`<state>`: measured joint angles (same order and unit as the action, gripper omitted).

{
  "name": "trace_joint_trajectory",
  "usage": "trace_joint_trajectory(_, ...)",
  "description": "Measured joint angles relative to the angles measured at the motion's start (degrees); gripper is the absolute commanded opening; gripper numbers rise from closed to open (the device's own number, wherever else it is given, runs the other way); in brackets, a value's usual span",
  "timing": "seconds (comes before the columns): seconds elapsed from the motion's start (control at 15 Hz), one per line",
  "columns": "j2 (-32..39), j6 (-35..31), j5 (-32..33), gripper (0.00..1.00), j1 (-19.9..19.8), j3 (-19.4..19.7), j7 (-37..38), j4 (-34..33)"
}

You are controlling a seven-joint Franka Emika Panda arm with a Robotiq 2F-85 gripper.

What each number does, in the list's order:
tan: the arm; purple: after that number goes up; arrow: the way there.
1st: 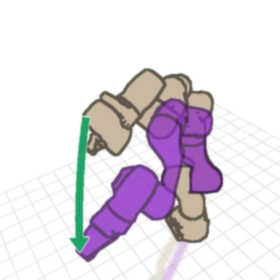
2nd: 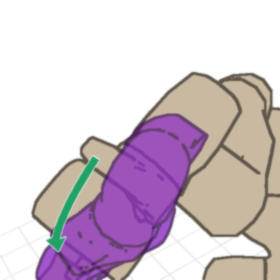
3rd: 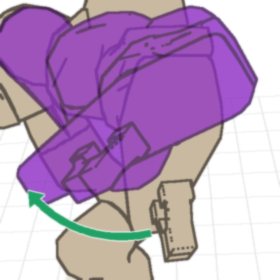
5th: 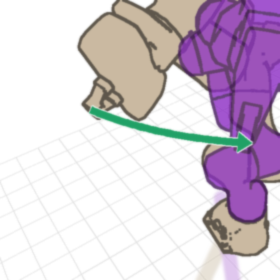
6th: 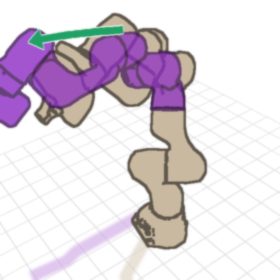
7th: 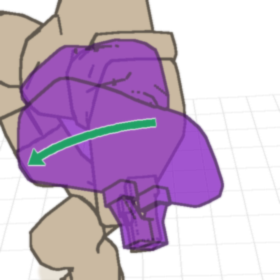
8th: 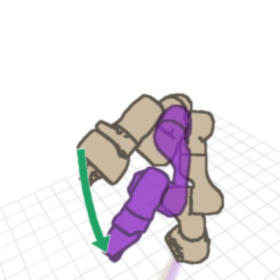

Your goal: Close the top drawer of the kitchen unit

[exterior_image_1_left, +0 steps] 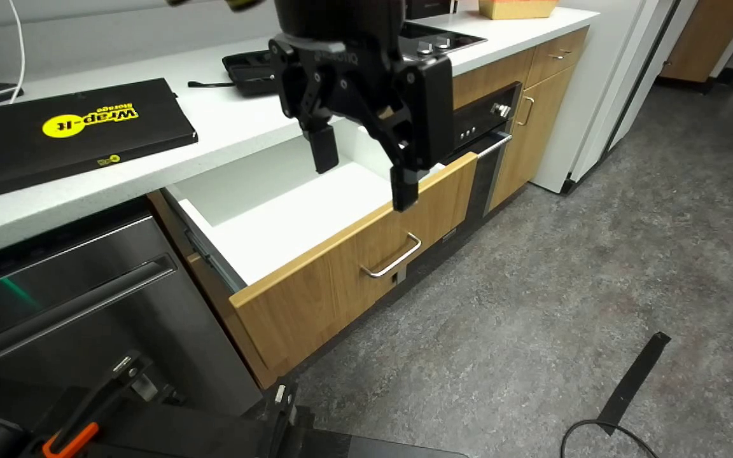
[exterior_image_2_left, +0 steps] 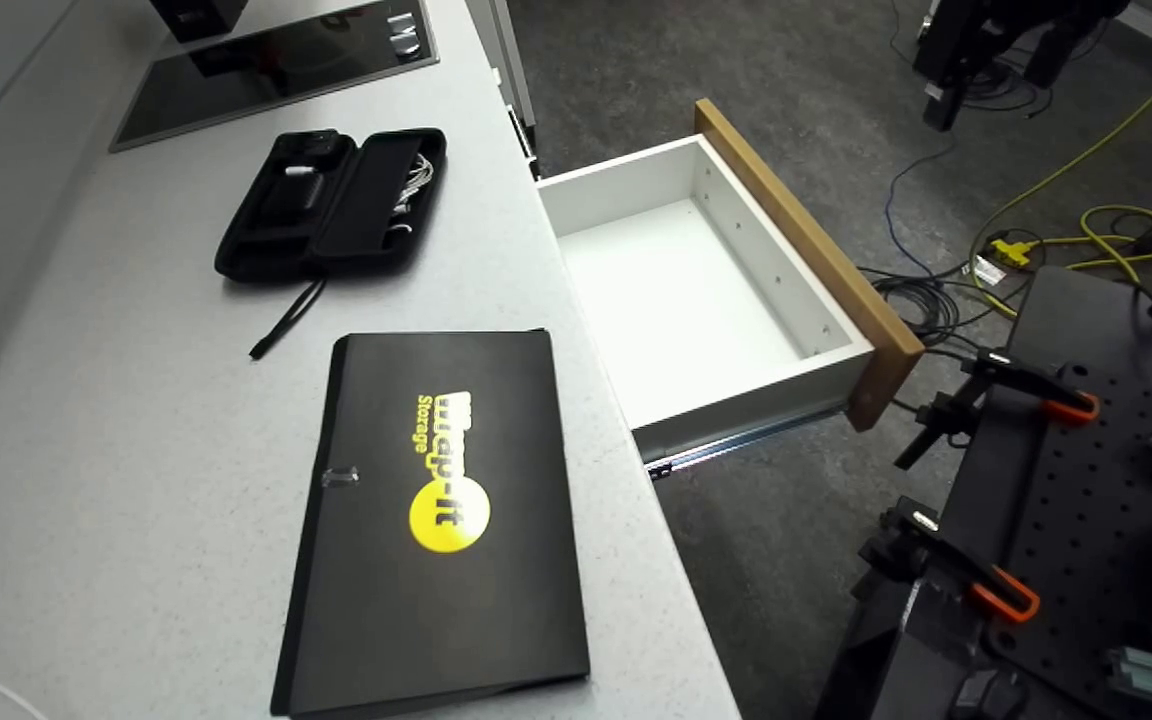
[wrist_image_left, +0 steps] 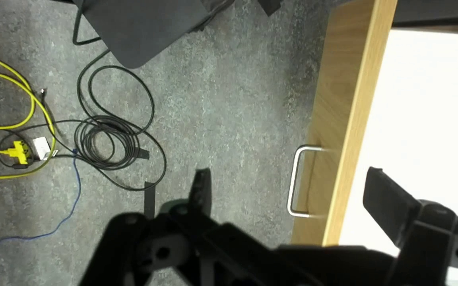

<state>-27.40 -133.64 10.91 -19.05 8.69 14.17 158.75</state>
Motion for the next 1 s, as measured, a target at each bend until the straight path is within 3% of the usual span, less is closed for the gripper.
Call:
trace_joint_trajectory(0.4,14.2,-12.7,1.1,1.0,-3.2,0.0,6.3,-4.7)
trace_joint_trajectory(1.0,36.3,-17.7,1.2,1.0,-0.5,2.7,13.5,-17.5)
